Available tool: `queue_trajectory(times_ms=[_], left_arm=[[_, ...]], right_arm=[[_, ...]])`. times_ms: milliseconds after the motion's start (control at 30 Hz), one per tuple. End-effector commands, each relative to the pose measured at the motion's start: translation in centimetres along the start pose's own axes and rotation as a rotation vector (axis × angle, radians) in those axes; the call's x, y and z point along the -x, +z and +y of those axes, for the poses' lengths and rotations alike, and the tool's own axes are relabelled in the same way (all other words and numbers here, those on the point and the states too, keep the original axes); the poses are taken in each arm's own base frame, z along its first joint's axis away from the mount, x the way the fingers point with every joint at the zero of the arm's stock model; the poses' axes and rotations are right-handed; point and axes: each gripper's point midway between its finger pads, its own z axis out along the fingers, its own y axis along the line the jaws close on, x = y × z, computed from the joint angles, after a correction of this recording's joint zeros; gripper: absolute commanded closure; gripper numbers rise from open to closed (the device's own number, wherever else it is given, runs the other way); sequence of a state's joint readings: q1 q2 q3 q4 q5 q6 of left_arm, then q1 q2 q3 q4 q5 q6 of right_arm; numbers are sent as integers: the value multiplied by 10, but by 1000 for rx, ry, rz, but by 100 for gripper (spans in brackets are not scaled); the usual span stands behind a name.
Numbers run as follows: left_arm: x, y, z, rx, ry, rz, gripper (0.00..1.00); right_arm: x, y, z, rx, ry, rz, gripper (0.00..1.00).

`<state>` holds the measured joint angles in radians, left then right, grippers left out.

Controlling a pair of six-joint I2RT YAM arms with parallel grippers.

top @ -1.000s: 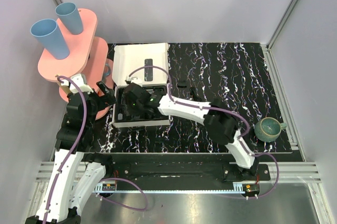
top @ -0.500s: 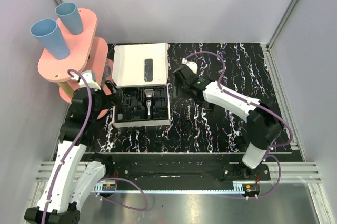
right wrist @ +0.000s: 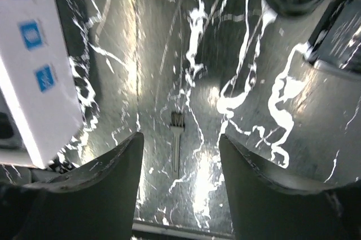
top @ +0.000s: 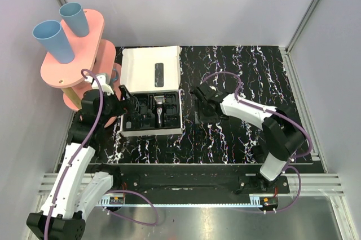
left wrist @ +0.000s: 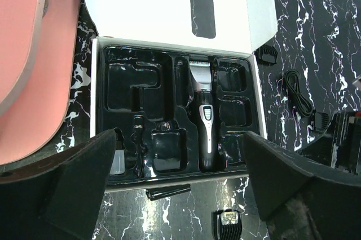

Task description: Sort the hair-cutting tools

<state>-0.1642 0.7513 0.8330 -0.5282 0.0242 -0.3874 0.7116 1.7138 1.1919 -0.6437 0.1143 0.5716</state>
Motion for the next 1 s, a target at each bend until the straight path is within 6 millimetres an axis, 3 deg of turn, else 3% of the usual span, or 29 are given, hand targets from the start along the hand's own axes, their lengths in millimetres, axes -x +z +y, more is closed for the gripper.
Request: queue_trajectory(times_ms=[0, 500, 967], left_arm=[[13, 2, -8, -40, 19, -37, 1], [12, 1, -5, -25, 20, -33, 1], [18, -7, -4, -12, 22, -66, 1]], right_arm=[[-30, -1, 3, 50, -2, 113, 37], [-62, 25, 4, -10, -49, 181, 48], [-72, 32, -10, -87, -55, 222, 83]])
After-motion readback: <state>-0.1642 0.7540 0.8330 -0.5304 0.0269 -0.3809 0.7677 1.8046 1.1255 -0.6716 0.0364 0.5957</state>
